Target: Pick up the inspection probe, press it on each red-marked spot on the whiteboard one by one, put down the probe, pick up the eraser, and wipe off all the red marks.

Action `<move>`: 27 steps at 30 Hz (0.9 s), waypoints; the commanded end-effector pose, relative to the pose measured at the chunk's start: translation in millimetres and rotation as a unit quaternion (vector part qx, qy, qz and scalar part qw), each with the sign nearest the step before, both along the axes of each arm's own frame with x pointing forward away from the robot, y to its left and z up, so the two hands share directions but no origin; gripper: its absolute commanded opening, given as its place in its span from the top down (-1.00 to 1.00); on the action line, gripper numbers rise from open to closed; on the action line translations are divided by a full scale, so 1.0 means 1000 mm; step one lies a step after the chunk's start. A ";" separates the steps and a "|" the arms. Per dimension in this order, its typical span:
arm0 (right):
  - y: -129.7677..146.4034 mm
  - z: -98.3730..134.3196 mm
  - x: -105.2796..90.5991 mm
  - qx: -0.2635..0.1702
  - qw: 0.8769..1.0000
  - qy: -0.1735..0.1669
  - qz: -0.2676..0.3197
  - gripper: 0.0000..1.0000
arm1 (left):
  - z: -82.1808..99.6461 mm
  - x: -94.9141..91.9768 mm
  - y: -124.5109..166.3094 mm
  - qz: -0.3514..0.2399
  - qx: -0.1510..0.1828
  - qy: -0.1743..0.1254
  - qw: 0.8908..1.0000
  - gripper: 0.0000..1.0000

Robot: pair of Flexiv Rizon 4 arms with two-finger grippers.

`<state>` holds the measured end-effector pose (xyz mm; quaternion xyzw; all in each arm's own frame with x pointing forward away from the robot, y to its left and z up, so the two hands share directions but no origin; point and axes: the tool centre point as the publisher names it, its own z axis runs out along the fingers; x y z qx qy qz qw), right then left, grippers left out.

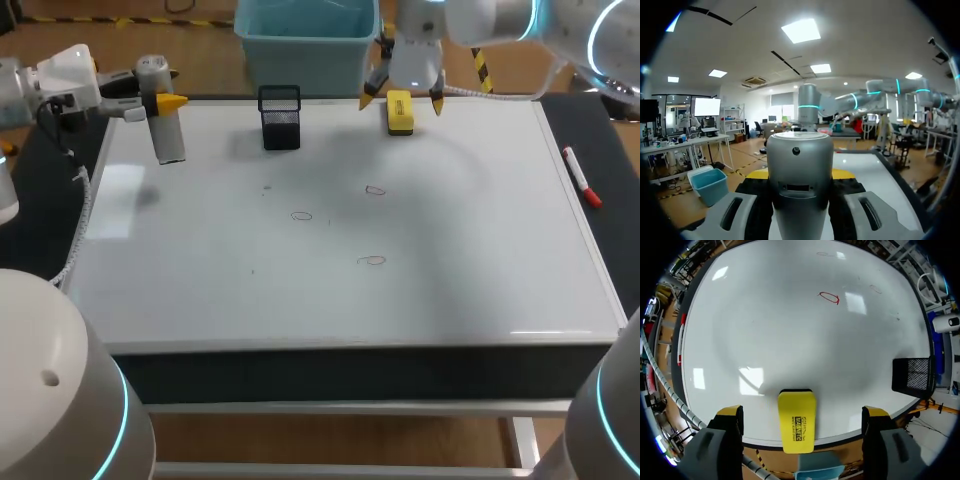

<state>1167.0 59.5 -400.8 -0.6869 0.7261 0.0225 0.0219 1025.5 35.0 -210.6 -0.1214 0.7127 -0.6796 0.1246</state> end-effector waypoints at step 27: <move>-0.001 -0.017 0.025 -0.009 0.999 0.039 -0.005 0.06 | 0.001 -0.001 -0.001 0.002 0.000 -0.001 1.000 1.00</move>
